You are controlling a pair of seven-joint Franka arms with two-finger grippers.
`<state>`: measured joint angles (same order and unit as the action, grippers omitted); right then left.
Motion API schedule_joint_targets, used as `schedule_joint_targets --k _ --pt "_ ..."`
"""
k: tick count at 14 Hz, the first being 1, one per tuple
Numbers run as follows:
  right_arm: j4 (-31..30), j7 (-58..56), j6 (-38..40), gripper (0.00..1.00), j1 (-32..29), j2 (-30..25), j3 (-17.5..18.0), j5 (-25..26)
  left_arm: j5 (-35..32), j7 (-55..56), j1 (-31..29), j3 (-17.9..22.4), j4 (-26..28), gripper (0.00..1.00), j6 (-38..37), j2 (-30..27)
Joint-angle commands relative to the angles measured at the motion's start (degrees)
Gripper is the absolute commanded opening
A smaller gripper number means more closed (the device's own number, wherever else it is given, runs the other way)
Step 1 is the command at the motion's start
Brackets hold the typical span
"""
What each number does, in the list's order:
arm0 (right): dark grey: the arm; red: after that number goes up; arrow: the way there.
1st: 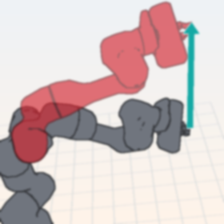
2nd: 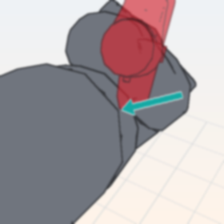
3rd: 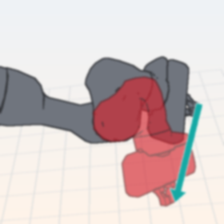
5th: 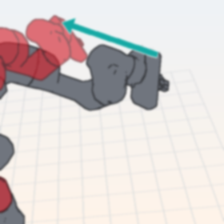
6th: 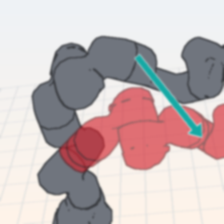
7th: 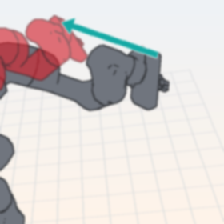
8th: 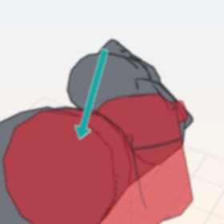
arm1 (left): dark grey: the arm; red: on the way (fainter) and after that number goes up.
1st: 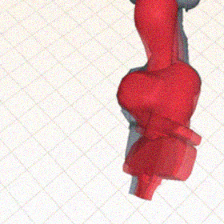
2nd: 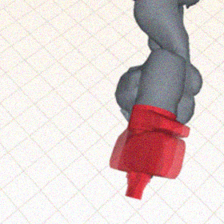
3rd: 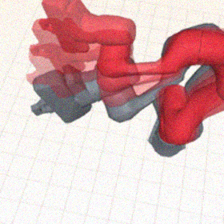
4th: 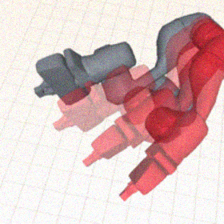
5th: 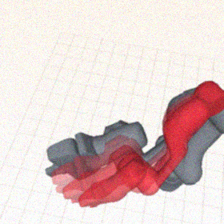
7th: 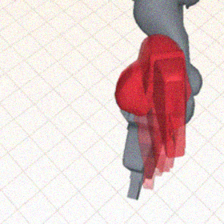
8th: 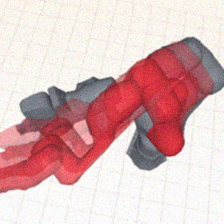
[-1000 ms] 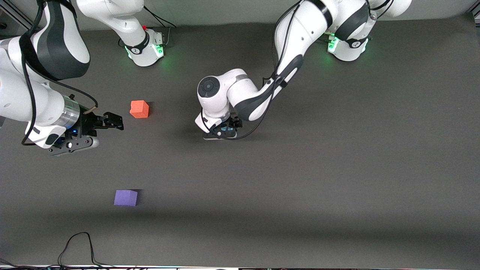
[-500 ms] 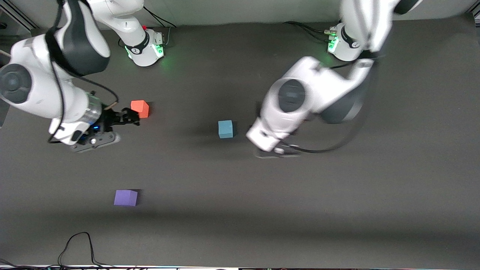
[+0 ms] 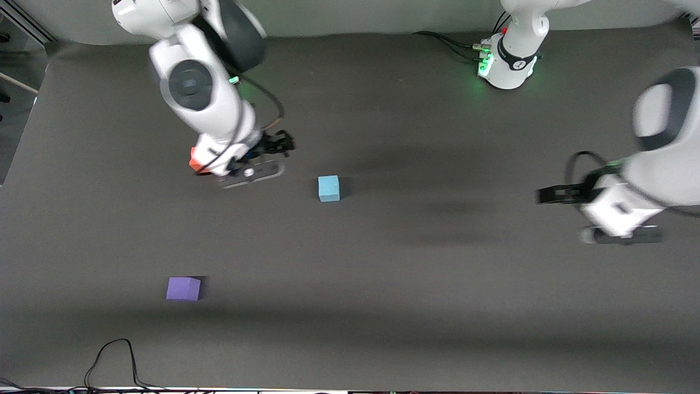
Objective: Place blue block between orange and purple blocks
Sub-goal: 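Withdraw the left gripper while the right gripper moves above the blue block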
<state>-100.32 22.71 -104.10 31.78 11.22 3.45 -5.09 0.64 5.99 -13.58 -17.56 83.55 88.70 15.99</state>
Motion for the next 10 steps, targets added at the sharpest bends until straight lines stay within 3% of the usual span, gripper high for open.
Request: schedule_joint_targets --k 1,5,10 --pt "-5.31 4.34 -6.97 1.00 3.10 1.08 -0.81 -1.06 -0.37 -3.69 -4.25 -0.90 2.50 1.00 -1.86 -6.05" --pt "-6.03 13.83 -12.43 1.00 7.14 6.69 -0.81 -2.36 -2.05 -5.11 -5.14 -0.37 2.06 1.00 -4.49 -10.71" --pt "-6.20 17.99 -18.50 1.00 10.14 12.41 -0.99 -2.82 -2.05 -5.02 -4.71 -0.46 2.24 1.00 -4.59 -11.95"
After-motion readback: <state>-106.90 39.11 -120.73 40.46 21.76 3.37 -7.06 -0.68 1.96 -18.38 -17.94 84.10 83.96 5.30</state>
